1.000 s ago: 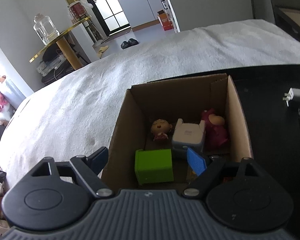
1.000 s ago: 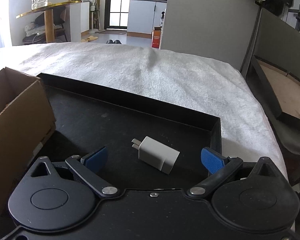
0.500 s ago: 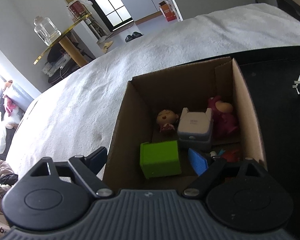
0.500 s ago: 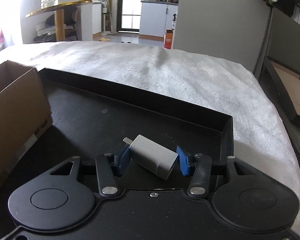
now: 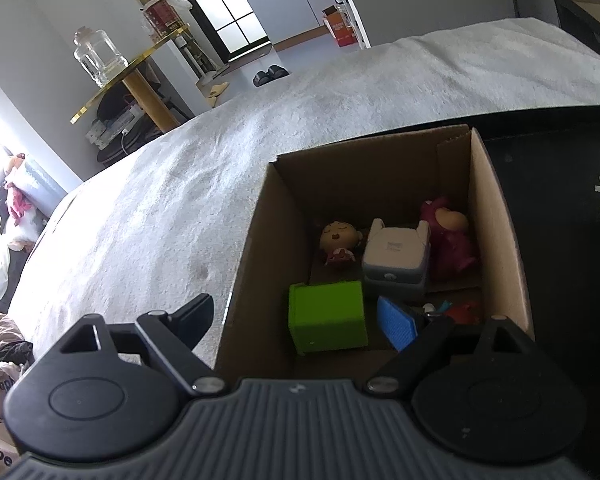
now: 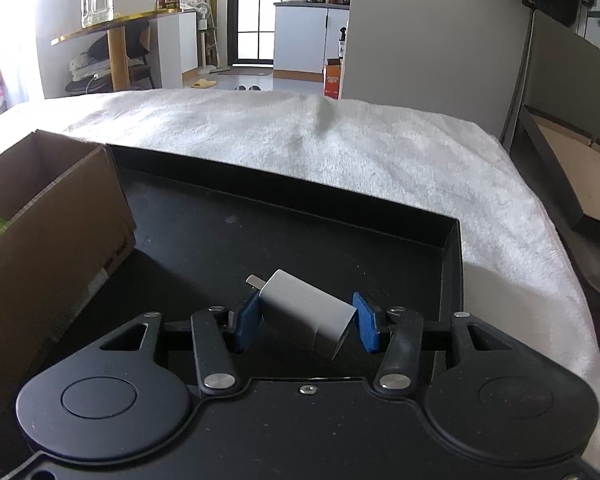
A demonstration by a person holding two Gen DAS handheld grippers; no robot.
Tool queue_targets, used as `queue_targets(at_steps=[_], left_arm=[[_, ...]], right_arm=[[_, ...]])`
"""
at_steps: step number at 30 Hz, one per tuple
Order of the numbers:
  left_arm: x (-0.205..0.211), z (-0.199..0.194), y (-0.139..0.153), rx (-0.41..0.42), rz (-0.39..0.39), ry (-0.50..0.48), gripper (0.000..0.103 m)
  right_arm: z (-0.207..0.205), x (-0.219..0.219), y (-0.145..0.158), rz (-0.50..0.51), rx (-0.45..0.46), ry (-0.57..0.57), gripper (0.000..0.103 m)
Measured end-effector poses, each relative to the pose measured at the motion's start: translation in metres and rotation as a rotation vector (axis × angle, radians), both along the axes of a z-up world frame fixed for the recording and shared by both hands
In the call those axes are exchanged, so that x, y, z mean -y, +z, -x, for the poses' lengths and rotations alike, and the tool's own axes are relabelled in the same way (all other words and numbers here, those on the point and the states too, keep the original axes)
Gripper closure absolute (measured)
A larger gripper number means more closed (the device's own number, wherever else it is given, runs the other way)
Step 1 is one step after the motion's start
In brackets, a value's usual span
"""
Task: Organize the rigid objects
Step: 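Close the right gripper on the white plug charger, then carry the plug charger with the right gripper into the box and release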
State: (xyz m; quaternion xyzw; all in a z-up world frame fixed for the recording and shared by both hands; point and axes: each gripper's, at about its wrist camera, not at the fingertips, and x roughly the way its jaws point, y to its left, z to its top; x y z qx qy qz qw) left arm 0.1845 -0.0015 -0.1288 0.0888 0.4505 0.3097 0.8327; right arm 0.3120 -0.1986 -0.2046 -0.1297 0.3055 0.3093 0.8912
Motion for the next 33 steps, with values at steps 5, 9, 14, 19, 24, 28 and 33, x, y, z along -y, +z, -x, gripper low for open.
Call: queue_targets(at_steps=[5, 9, 14, 19, 24, 28, 33], left_arm=[[-0.005, 0.006, 0.003, 0.022, 0.016, 0.007, 0.015], [-0.012, 0.012, 0.007, 0.044, 0.028, 0.016, 0.015], [-0.021, 0.019, 0.009, 0.068, 0.050, 0.029, 0.015], [-0.031, 0.028, 0.011, 0.095, 0.066, 0.045, 0.015], [-0.040, 0.038, 0.012, 0.113, 0.093, 0.057, 0.015], [-0.045, 0.045, 0.011, 0.125, 0.116, 0.046, 0.015], [-0.058, 0.055, 0.009, 0.150, 0.156, 0.071, 0.019]], right_arm=[[0.007, -0.006, 0.014, -0.007, 0.020, 0.012, 0.054], [0.014, -0.014, 0.024, -0.011, 0.039, 0.027, 0.054], [0.024, -0.028, 0.041, -0.014, 0.089, 0.054, 0.054], [0.032, -0.042, 0.060, -0.028, 0.143, 0.080, 0.054], [0.042, -0.059, 0.073, -0.033, 0.190, 0.122, 0.054], [0.052, -0.075, 0.082, -0.040, 0.227, 0.171, 0.054], [0.065, -0.094, 0.086, -0.030, 0.242, 0.215, 0.054]])
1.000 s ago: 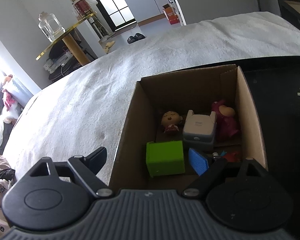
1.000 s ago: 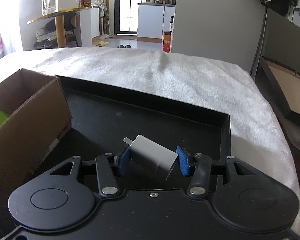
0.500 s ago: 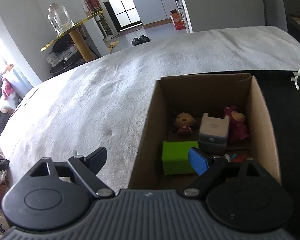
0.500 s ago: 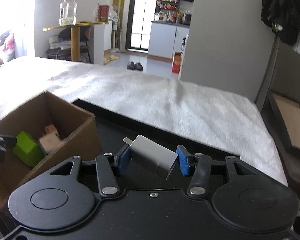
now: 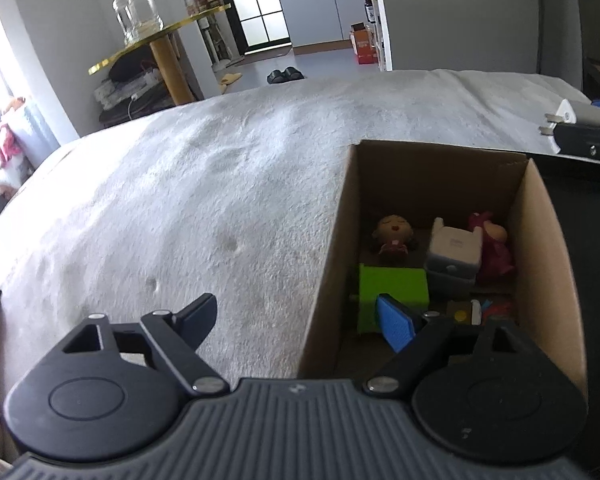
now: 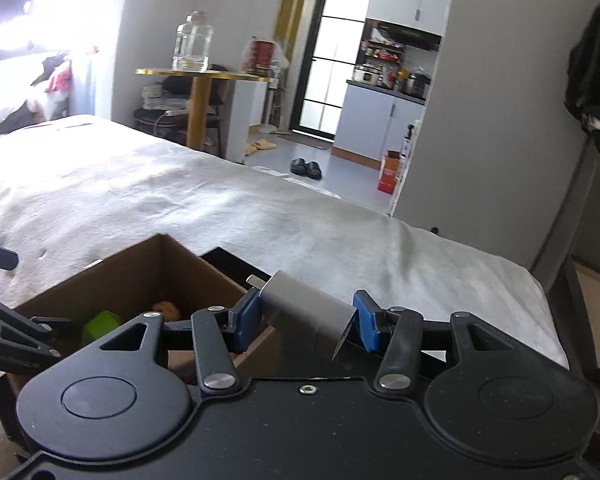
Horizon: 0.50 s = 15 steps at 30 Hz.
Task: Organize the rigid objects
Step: 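Carry the plug charger with the right gripper into the box and release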
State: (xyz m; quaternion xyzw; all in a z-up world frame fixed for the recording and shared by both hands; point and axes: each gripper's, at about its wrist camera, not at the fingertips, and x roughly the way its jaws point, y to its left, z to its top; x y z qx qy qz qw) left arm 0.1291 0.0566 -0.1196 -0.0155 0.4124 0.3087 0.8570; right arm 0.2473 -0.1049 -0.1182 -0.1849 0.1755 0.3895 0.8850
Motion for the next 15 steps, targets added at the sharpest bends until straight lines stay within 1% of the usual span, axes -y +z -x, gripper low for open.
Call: queue_targets(at_steps=[1, 3, 5, 8, 9, 11, 12, 13, 14, 15], left_arm=[[-0.002, 0.002, -0.001, 0.007, 0.012, 0.000, 0.021], [-0.005, 0.007, -0.003, 0.014, 0.028, -0.001, 0.030], [-0.011, 0.010, -0.005, 0.023, 0.061, 0.004, 0.047], [-0.018, 0.015, -0.006, 0.045, 0.115, 0.002, 0.065], [-0.019, 0.016, -0.007, 0.053, 0.131, -0.005, 0.067], [-0.019, 0.018, -0.008, 0.064, 0.147, -0.025, 0.079], [-0.019, 0.018, -0.008, 0.070, 0.154, -0.037, 0.081], [-0.019, 0.018, -0.009, 0.077, 0.165, -0.044, 0.087], [-0.019, 0.017, -0.010, 0.086, 0.179, -0.049, 0.089], [-0.019, 0.018, -0.009, 0.093, 0.184, -0.049, 0.089]], right_arm=[[0.002, -0.004, 0.000, 0.003, 0.000, 0.008, 0.054], [0.007, -0.012, 0.000, 0.007, 0.000, 0.025, 0.054], [0.013, -0.020, 0.001, 0.012, 0.000, 0.040, 0.054], [0.020, -0.029, 0.002, 0.016, -0.003, 0.058, 0.054], [0.022, -0.033, 0.002, 0.021, -0.003, 0.065, 0.054], [0.025, -0.038, 0.001, 0.028, -0.003, 0.075, 0.054], [0.027, -0.041, 0.001, 0.031, -0.004, 0.080, 0.054], [0.029, -0.044, 0.001, 0.034, -0.006, 0.086, 0.054], [0.031, -0.046, 0.001, 0.035, -0.008, 0.090, 0.054], [0.033, -0.050, 0.001, 0.037, -0.011, 0.096, 0.054]])
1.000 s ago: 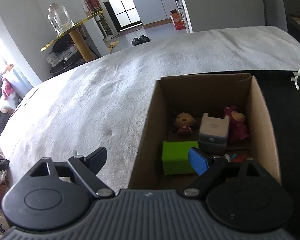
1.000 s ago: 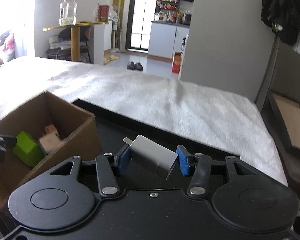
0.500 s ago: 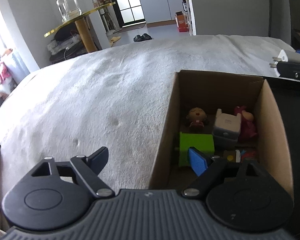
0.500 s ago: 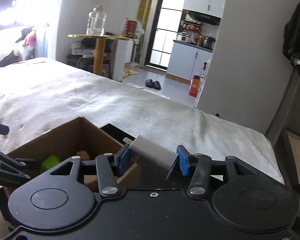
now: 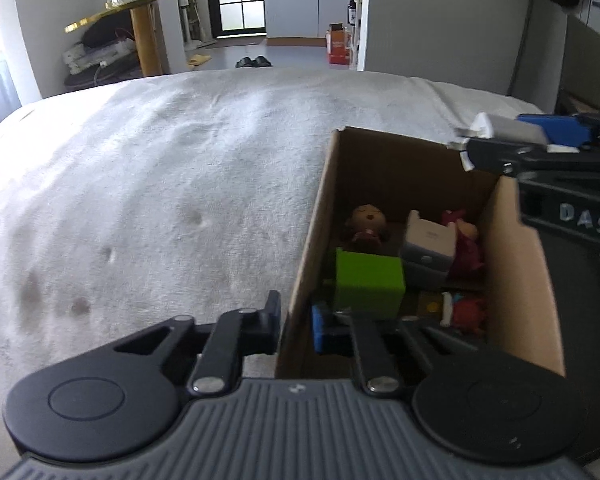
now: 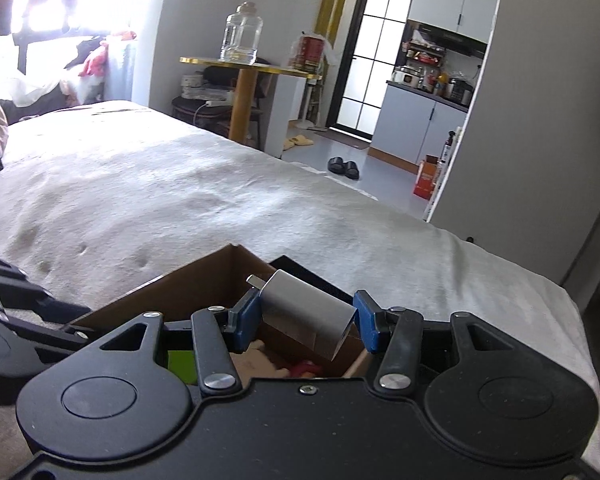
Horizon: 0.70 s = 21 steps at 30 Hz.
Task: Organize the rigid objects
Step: 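Carry the plug charger with the right gripper into the box and release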
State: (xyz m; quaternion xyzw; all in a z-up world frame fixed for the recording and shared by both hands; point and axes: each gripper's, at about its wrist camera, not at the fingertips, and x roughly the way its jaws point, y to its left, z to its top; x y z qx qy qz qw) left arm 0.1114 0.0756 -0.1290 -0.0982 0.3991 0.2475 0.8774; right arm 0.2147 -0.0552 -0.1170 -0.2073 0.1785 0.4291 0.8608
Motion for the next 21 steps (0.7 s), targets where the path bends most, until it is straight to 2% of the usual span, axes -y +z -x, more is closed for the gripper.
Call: queue_targets(at_steps=[12, 15, 17, 21], left_arm=[[-0.003, -0.001, 0.001, 0.052, 0.032, -0.011, 0.091], [-0.004, -0.002, 0.001, 0.048, 0.034, -0.011, 0.091], [-0.004, -0.002, 0.002, 0.048, 0.032, -0.004, 0.091], [-0.004, -0.003, 0.004, 0.036, 0.024, -0.005, 0.090]], right_arm=[[0.004, -0.023, 0.002, -0.011, -0.048, 0.029, 0.053], [0.006, -0.029, 0.002, -0.011, -0.050, 0.048, 0.044], [0.008, -0.028, 0.002, 0.000, -0.034, 0.051, 0.044], [0.003, -0.017, 0.004, 0.007, -0.057, 0.026, 0.044]])
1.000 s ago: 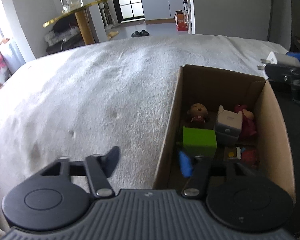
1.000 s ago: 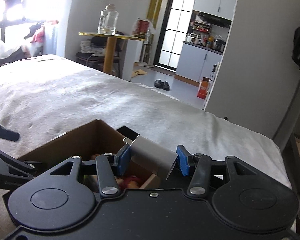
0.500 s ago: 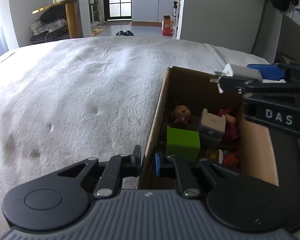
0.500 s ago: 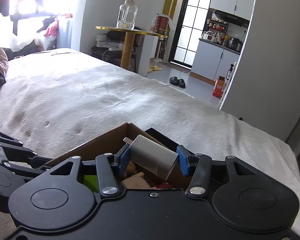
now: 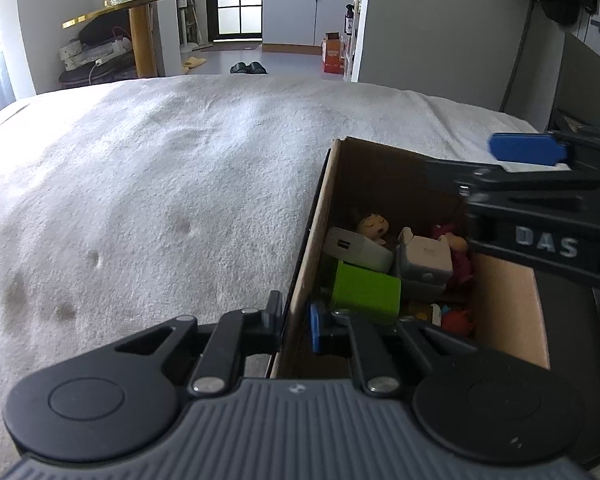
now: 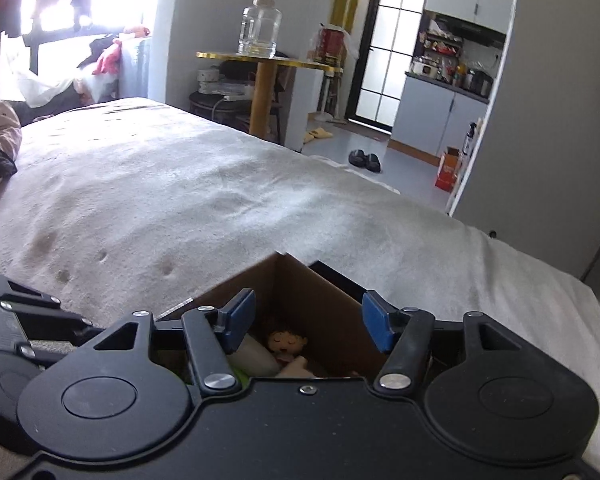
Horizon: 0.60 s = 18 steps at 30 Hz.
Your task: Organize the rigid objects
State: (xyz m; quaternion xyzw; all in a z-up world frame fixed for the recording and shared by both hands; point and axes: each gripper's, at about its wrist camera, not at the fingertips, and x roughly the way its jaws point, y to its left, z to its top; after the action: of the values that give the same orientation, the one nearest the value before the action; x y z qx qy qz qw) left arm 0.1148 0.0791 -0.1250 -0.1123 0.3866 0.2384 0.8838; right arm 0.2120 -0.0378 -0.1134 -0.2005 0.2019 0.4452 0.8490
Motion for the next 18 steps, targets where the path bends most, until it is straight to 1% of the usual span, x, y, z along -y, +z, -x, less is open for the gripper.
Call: queue_targets(at_steps=[1, 3, 4, 5, 6, 7, 8, 9, 11, 12, 14, 16, 18], left_arm=[[0.001, -0.001, 0.000, -0.009, -0.006, -0.003, 0.086], [0.002, -0.003, 0.001, -0.033, 0.004, 0.000, 0.083], [0.001, -0.003, 0.002, -0.032, 0.019, 0.002, 0.075], [0.000, -0.002, 0.003, -0.028, 0.030, 0.004, 0.064], [0.000, -0.001, 0.005, -0.020, 0.037, 0.003, 0.058], [0.001, -0.001, 0.008, -0.017, 0.037, 0.000, 0.047], [0.002, -0.001, 0.011, -0.015, 0.033, -0.006, 0.040], [0.003, -0.001, 0.015, -0.010, 0.027, -0.016, 0.037], [0.005, -0.001, 0.023, 0.001, 0.025, -0.034, 0.027], [0.006, -0.001, 0.028, 0.005, 0.024, -0.044, 0.024], [0.009, -0.003, 0.036, 0.011, 0.019, -0.062, 0.020], [0.010, -0.003, 0.044, 0.012, 0.013, -0.075, 0.018], [0.012, -0.004, 0.053, 0.003, 0.025, -0.100, 0.015]], right_arm=[[-0.001, 0.004, 0.001, 0.001, -0.003, -0.007, 0.044], [-0.003, 0.011, 0.002, 0.002, -0.014, -0.022, 0.044], [-0.004, 0.014, 0.003, 0.003, -0.021, -0.030, 0.043], [-0.005, 0.018, 0.003, 0.003, -0.035, -0.040, 0.040], [-0.006, 0.024, 0.004, -0.001, -0.055, -0.055, 0.039], [-0.007, 0.029, 0.004, -0.003, -0.069, -0.066, 0.039], [-0.008, 0.034, 0.004, -0.003, -0.081, -0.078, 0.038], [-0.008, 0.038, 0.004, -0.001, -0.092, -0.089, 0.038], [-0.008, 0.049, 0.006, 0.006, -0.111, -0.115, 0.036], [-0.008, 0.053, 0.006, 0.008, -0.121, -0.127, 0.035], [-0.008, 0.064, 0.010, -0.002, -0.146, -0.155, 0.026], [-0.007, 0.076, 0.014, -0.017, -0.159, -0.182, 0.023], [-0.008, 0.087, 0.018, -0.025, -0.177, -0.200, 0.022]])
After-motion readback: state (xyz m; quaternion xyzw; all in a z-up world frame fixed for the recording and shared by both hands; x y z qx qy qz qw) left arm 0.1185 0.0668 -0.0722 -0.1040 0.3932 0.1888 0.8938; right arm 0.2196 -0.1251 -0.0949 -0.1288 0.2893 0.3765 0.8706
